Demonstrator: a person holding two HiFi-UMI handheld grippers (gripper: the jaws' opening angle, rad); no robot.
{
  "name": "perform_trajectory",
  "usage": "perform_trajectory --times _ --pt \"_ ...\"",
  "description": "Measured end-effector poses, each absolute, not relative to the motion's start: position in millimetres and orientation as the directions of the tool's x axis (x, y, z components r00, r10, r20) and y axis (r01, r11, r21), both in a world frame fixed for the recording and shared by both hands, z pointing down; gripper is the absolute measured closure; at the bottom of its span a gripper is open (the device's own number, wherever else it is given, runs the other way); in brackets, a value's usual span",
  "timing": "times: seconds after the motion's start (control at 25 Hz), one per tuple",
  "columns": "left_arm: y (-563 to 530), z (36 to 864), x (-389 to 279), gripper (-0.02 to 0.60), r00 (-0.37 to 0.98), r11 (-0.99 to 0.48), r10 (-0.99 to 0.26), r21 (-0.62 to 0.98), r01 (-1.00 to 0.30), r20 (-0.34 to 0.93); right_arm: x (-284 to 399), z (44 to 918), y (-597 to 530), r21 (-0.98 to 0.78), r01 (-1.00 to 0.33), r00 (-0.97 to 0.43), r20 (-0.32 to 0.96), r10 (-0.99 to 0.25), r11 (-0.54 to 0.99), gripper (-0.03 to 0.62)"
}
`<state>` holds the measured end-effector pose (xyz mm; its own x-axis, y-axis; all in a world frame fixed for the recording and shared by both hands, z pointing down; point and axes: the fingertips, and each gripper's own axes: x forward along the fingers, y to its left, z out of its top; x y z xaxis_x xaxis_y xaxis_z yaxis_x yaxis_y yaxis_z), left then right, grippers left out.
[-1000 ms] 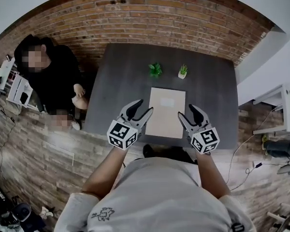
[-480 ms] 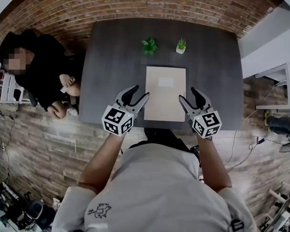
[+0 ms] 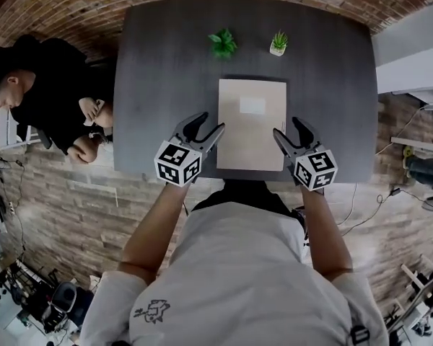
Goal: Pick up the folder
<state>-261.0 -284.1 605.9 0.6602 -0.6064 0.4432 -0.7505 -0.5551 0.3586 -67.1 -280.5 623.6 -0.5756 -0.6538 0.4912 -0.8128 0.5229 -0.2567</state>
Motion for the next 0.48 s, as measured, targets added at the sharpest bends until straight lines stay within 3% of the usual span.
perform_trajectory --times 0.48 --pt "-296.2 693.6 -250.5 0.318 0.655 -0.493 -0.491 0.436 -0.753 0.575 -46.8 714.5 -292.3 -0.358 -0.826 -0.558 0.627 -0.544 0.435 0.284"
